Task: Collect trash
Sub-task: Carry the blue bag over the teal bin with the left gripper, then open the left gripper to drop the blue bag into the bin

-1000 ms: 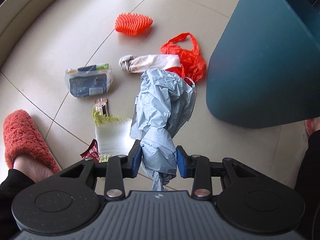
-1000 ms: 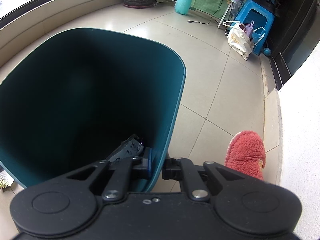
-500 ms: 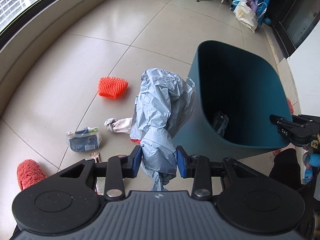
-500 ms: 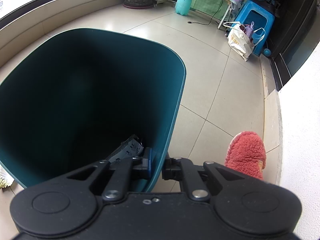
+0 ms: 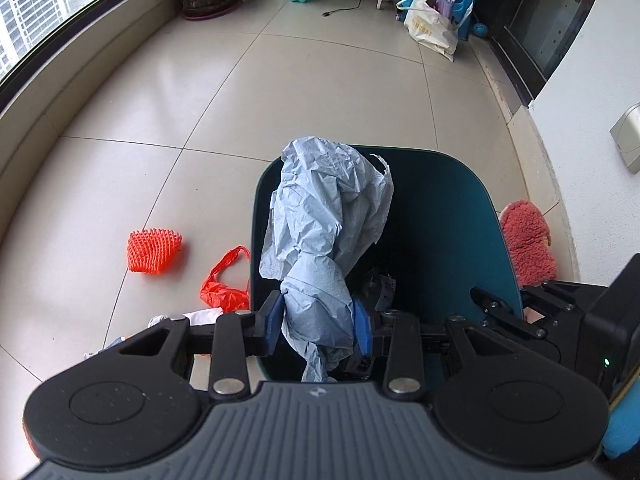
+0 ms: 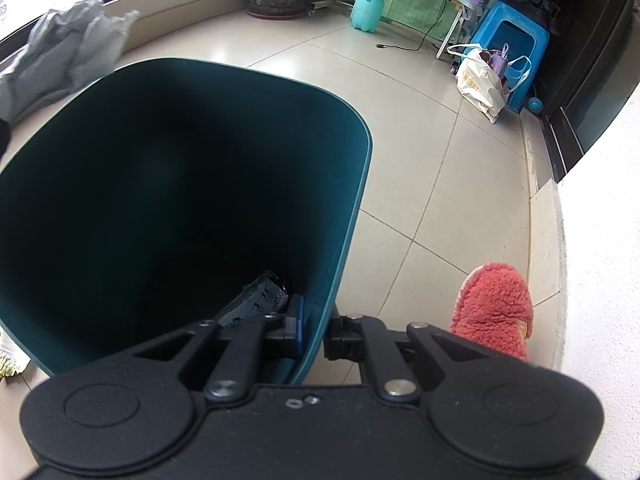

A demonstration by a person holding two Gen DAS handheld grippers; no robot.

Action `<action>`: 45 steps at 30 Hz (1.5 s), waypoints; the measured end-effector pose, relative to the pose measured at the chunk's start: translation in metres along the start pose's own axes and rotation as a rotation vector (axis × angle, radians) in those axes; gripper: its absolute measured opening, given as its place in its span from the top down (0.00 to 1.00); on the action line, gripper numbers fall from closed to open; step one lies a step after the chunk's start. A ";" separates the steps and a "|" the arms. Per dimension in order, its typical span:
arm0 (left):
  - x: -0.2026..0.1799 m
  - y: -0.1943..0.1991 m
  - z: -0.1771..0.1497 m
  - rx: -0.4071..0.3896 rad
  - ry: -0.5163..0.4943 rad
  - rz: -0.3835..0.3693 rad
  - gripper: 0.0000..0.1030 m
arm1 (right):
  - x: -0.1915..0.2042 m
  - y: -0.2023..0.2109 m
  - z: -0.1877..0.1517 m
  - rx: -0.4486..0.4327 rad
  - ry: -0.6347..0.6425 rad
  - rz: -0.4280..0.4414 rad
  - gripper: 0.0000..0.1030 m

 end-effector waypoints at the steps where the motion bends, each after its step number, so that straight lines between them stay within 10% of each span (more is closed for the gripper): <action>1: -0.005 -0.008 0.002 0.008 -0.007 -0.003 0.65 | 0.000 0.000 0.000 0.000 0.001 0.000 0.92; 21: -0.032 -0.123 -0.009 0.214 -0.028 0.060 0.64 | -0.002 0.002 -0.001 -0.007 0.000 0.020 0.92; 27: -0.031 -0.124 -0.013 0.204 -0.032 0.046 0.63 | -0.001 0.002 -0.001 -0.007 0.001 0.017 0.92; 31: -0.025 -0.121 -0.014 0.191 -0.024 0.036 0.37 | -0.001 0.002 -0.001 -0.007 0.000 0.017 0.92; 45: -0.030 -0.056 -0.026 0.088 -0.062 -0.022 0.37 | -0.001 0.001 0.000 0.007 0.002 -0.004 0.92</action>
Point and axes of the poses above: each gripper's, at about its wrist camera, not at the fingertips, and y roughly against the way its jaws point, x to its left, z to its top, the point moved 9 cm from there along -y, roughly the way its jaws point
